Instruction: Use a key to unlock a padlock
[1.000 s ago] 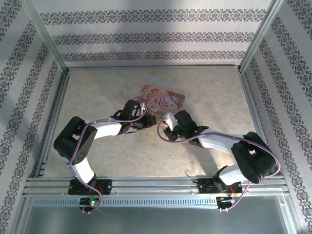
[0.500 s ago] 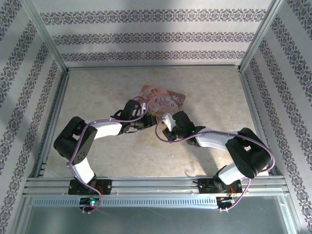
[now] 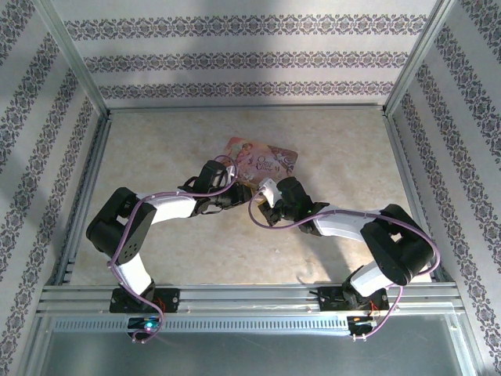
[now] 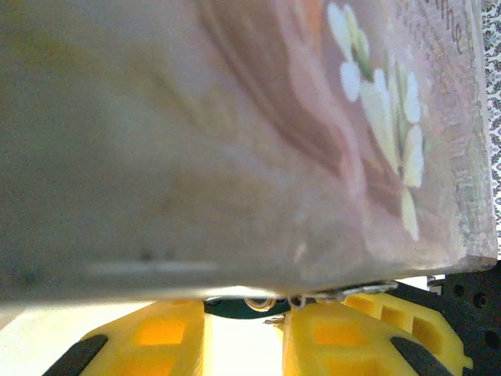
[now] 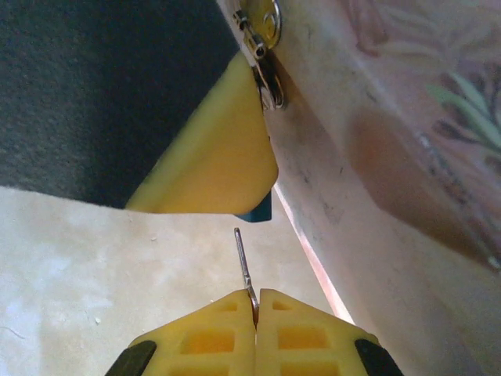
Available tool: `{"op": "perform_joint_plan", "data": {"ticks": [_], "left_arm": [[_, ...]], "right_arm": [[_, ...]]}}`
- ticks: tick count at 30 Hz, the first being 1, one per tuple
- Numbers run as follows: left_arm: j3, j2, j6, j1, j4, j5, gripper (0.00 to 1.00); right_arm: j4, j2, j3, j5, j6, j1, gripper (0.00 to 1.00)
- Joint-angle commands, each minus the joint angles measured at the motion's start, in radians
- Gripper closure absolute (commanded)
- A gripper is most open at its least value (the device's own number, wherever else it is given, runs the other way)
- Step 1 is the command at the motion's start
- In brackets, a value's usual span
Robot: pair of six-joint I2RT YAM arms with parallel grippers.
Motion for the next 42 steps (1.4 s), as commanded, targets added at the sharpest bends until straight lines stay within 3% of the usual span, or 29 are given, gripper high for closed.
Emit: {"op": "perform_joint_plan", "data": {"ticks": [1,42], "left_arm": [[0.037,-0.022,-0.028,-0.017,0.062,0.032,0.78],[0.035,-0.020,-0.027,-0.017,0.059,0.025,0.78]], "right_arm": [[0.043,0.016,0.004,0.013,0.025,0.015,1.00],[0.086,0.036,-0.017,0.031,0.083,0.017,1.00]]}}
